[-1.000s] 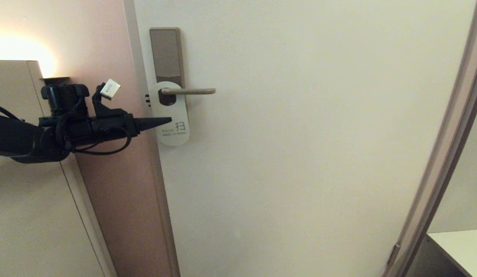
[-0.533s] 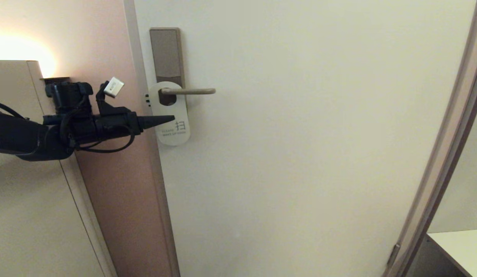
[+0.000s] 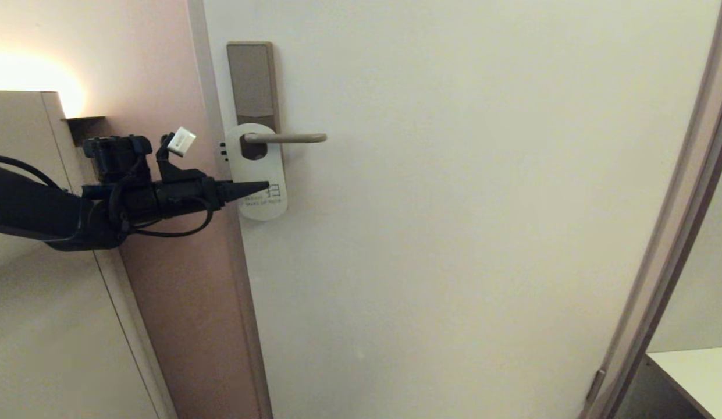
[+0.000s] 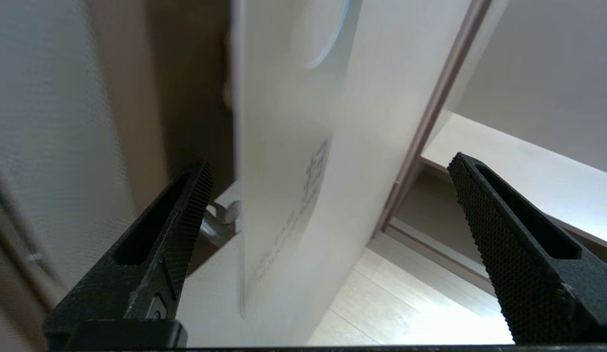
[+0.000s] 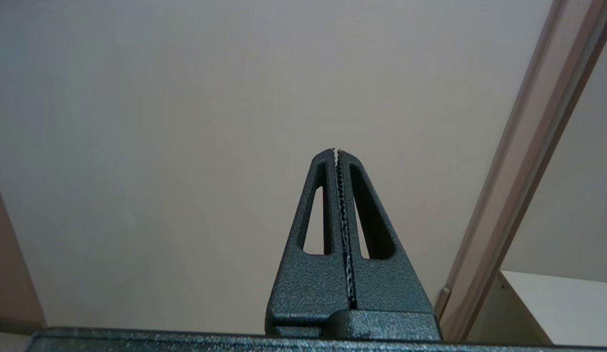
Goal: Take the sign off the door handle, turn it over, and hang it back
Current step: Take down the sign
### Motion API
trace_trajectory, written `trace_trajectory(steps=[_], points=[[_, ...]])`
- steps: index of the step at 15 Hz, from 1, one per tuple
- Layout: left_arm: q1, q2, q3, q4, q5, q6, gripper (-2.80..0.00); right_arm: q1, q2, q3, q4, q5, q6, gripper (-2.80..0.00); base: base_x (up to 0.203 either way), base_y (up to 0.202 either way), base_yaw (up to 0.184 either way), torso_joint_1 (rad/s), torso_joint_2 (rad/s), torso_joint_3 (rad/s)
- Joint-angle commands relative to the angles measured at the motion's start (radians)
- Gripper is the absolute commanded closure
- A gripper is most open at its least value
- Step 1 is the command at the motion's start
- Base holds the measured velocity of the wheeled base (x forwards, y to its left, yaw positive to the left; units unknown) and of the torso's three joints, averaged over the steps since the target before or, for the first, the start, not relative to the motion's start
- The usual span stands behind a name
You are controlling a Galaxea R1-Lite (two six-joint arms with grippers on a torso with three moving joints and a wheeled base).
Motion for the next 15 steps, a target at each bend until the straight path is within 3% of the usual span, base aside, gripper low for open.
trace_trajectory(steps=[1, 10, 15], points=[[-0.010, 0.008, 0.002, -0.003, -0.006, -0.002, -2.80, 0.001, 0.001, 0.000, -0.001, 0.001, -0.001, 0.00, 0.000, 0.000, 0.000, 0.000, 0.00, 0.000], [-0.026, 0.000, 0.002, -0.018, -0.005, -0.004, -2.80, 0.001, 0.000, 0.000, -0.001, 0.002, -0.001, 0.00, 0.000, 0.000, 0.000, 0.000, 0.00, 0.000], [0.006, -0.057, 0.024, -0.018, -0.001, -0.003, -2.80, 0.001, 0.000, 0.000, -0.001, 0.002, -0.001, 0.00, 0.000, 0.000, 0.000, 0.000, 0.00, 0.000]])
